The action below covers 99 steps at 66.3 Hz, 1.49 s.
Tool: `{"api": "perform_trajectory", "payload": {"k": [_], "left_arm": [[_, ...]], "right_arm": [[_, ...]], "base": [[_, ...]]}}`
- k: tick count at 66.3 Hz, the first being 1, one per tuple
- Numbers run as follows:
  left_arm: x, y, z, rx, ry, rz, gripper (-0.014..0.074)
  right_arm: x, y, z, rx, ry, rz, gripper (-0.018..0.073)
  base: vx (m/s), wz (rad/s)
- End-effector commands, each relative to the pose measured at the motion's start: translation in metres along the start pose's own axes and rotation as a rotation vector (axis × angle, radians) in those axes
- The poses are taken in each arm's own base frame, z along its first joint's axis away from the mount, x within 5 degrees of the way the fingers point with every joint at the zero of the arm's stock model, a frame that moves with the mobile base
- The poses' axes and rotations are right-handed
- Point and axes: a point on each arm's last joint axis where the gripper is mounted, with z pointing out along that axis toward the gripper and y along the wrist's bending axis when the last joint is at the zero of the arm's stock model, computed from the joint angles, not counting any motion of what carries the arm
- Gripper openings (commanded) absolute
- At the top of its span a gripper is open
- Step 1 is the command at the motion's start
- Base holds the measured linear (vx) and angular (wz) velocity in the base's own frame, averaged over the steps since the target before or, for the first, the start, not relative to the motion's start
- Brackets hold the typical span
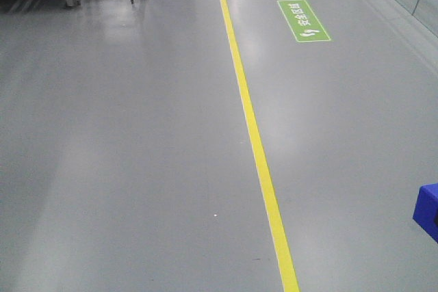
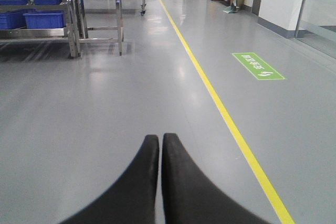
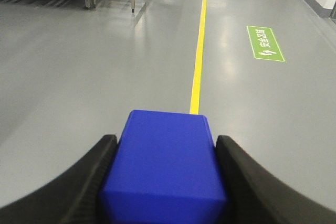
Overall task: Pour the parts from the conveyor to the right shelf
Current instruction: 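Drive away from the conveyor holding the block in the right gripper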
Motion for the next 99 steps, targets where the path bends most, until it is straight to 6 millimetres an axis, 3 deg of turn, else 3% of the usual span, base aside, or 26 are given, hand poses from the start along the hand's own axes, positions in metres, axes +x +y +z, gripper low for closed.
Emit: {"api": "perform_trajectory", "payload": {"k": [1,39,99], "left_arm": [[-0.0140,-0.0009,-0.0028,0.012,-0.108,-0.016,-0.0006],[-0.0140,-0.0008,-0.0028,0.011,-0.108,-0.016,-0.0006],[-0.0140,-0.0008,-0.0028,0.011,-0.108,-0.016,-0.0006]], "right_arm": [[-0.0131,-0.0029,-0.0022,0.028,-0.079,0.001,-0.0005],[-0.0131,-0.0029,-0.0022,0.028,-0.079,0.001,-0.0005],[-0.0131,-0.0029,-0.0022,0.028,-0.079,0.001,-0.0005]], "base": [[0.09,-0.11],[0.26,-0.11],[0.59,0.10]]}}
